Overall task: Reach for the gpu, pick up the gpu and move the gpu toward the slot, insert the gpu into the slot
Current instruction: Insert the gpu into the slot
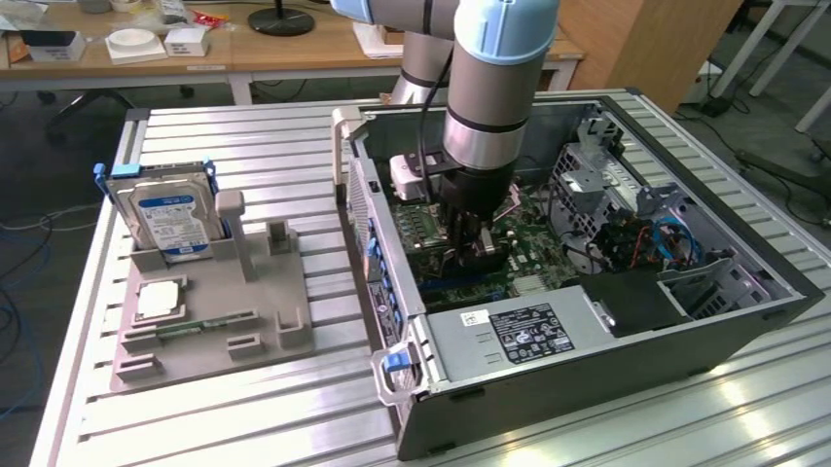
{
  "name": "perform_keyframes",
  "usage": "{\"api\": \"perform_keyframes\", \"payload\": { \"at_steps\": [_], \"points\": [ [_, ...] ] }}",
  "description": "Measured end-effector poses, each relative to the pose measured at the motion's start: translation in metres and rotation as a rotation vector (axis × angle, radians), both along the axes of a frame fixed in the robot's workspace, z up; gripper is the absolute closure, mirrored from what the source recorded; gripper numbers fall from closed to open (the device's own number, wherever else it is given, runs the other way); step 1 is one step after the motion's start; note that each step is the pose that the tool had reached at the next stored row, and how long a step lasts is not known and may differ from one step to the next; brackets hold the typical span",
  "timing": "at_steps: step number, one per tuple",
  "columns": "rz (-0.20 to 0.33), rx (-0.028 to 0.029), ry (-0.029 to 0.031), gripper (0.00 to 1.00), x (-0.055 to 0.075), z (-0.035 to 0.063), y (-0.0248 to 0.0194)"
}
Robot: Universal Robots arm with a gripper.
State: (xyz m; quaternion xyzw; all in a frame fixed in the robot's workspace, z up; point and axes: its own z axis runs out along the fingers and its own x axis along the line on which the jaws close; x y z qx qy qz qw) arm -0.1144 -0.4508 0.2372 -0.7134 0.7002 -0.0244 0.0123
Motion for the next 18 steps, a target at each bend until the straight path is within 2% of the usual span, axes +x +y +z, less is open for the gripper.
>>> {"api": "perform_keyframes", "payload": {
  "at_steps": [13,18],
  "points": [
    [0.000,0.0011,-0.0001,0.74,-0.0001,-0.0017,0.0000],
    [0.001,0.0011,-0.0032,0.74,-0.0021,-0.0019,0.0000]
  ]
}}
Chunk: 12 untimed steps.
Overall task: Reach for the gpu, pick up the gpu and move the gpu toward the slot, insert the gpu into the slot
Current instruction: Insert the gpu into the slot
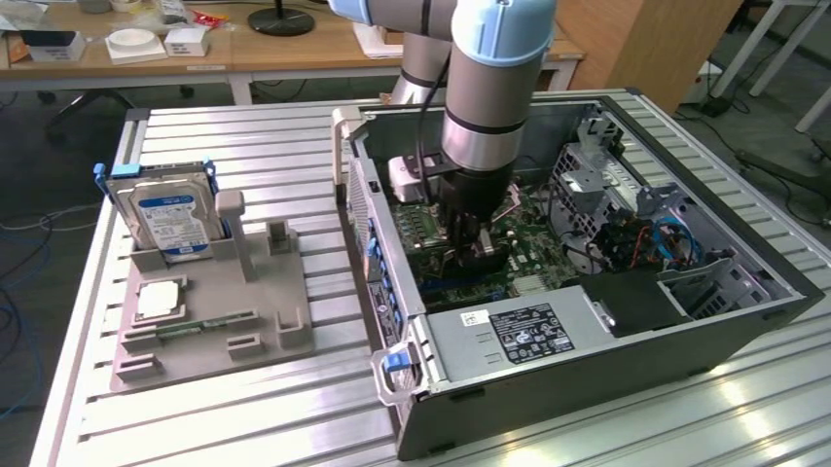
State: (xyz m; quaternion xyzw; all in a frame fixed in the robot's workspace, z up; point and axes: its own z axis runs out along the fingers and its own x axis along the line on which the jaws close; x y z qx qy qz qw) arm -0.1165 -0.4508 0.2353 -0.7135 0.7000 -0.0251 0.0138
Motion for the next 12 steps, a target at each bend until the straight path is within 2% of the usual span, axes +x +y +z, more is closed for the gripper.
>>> {"api": "perform_keyframes", "payload": {
  "at_steps": [4,12],
  "points": [
    [0.000,-0.0007,-0.0021,0.74,-0.0013,-0.0003,-0.0001],
    [0.000,-0.0001,-0.0007,0.74,-0.0016,-0.0003,0.0000]
  ]
}}
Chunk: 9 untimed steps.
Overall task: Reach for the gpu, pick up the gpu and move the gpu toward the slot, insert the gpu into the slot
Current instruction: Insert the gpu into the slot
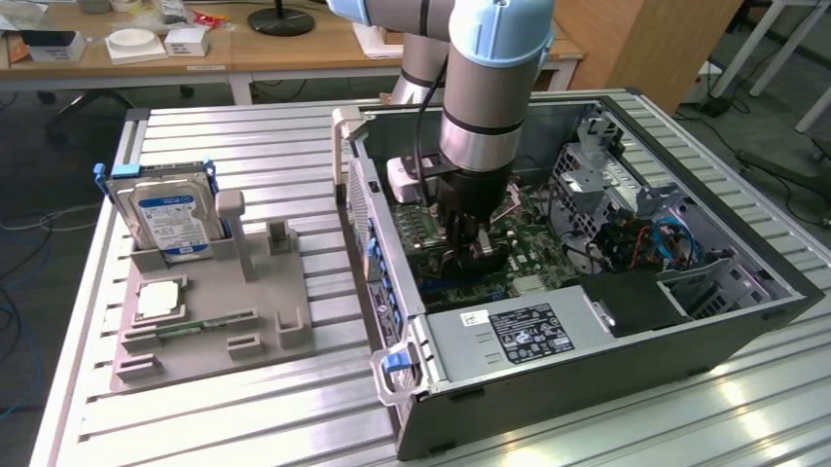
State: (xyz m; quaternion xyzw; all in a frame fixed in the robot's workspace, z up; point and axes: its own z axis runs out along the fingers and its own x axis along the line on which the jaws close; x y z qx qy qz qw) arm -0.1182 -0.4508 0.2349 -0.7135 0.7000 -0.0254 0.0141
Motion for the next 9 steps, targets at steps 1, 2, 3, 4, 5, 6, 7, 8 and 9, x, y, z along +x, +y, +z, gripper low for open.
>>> {"api": "perform_keyframes", "payload": {
  "at_steps": [1,2,3,4,5,6,7,8,9],
  "points": [
    [0.000,0.0000,0.0000,0.74,0.0000,0.0000,0.0000],
    [0.000,-0.0001,-0.0001,0.74,0.0000,0.0000,0.0000],
    [0.000,-0.0003,-0.0005,0.74,0.0000,0.0000,0.0000],
    [0.000,-0.0003,-0.0005,0.74,0.0000,0.0000,0.0000],
    [0.000,-0.0003,-0.0005,0.74,0.0000,0.0000,0.0000],
    [0.000,-0.0003,-0.0005,0.74,0.0000,0.0000,0.0000],
    [0.000,-0.0004,-0.0004,0.74,0.0000,0.0000,0.0000],
    [0.000,-0.0004,-0.0004,0.74,0.0000,-0.0005,0.0000],
    [0.000,-0.0011,-0.0002,0.74,0.0001,-0.0015,-0.0001]
  ]
}}
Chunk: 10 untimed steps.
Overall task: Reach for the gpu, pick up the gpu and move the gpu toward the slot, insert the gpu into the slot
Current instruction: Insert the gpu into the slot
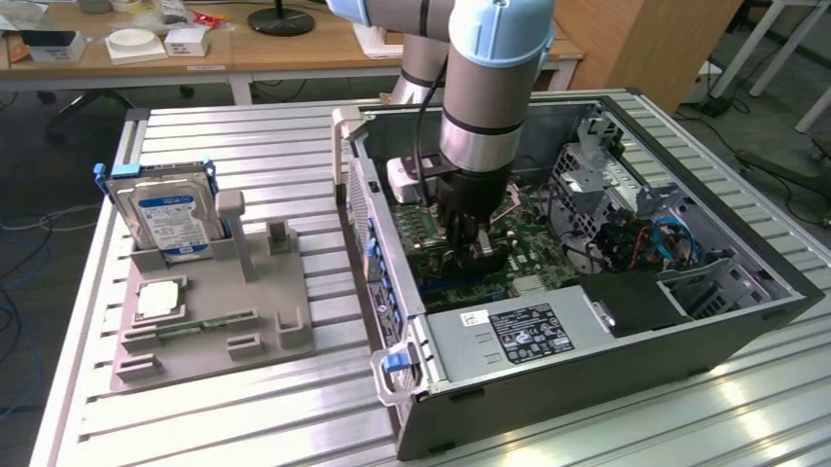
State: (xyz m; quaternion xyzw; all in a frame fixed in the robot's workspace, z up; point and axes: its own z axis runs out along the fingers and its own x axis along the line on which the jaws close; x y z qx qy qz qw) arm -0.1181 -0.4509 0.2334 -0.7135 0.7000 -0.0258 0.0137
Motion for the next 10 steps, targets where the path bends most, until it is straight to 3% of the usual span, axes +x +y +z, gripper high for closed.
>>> {"api": "perform_keyframes", "payload": {
  "at_steps": [10],
  "points": [
    [0.000,-0.0003,-0.0019,0.74,0.0001,-0.0027,0.0000]
  ]
}}
